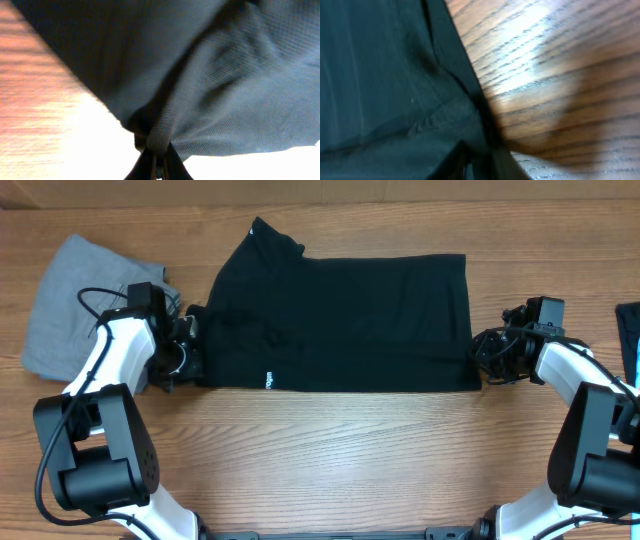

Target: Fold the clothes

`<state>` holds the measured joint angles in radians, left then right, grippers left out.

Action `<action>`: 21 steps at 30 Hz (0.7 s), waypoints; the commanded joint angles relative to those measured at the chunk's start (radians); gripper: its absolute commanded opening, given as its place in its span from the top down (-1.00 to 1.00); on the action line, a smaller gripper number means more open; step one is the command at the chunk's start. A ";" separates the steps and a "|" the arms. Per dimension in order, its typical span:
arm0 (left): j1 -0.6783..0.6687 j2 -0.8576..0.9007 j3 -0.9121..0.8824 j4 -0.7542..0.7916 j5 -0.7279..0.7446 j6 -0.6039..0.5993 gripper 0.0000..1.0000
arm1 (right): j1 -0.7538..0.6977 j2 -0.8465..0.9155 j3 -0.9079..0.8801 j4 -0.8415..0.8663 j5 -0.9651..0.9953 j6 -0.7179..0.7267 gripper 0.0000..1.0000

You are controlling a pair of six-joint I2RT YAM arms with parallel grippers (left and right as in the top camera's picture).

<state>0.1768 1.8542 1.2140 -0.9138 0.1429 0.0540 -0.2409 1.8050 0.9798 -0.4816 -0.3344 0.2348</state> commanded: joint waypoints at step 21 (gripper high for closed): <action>0.124 -0.028 0.051 -0.051 0.130 0.008 0.36 | -0.101 0.002 0.070 -0.033 -0.239 -0.038 -0.13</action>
<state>0.2909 1.8542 1.2213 -0.9443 0.1745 0.0284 -0.3420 1.8057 1.0004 -0.5117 -0.4923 0.2291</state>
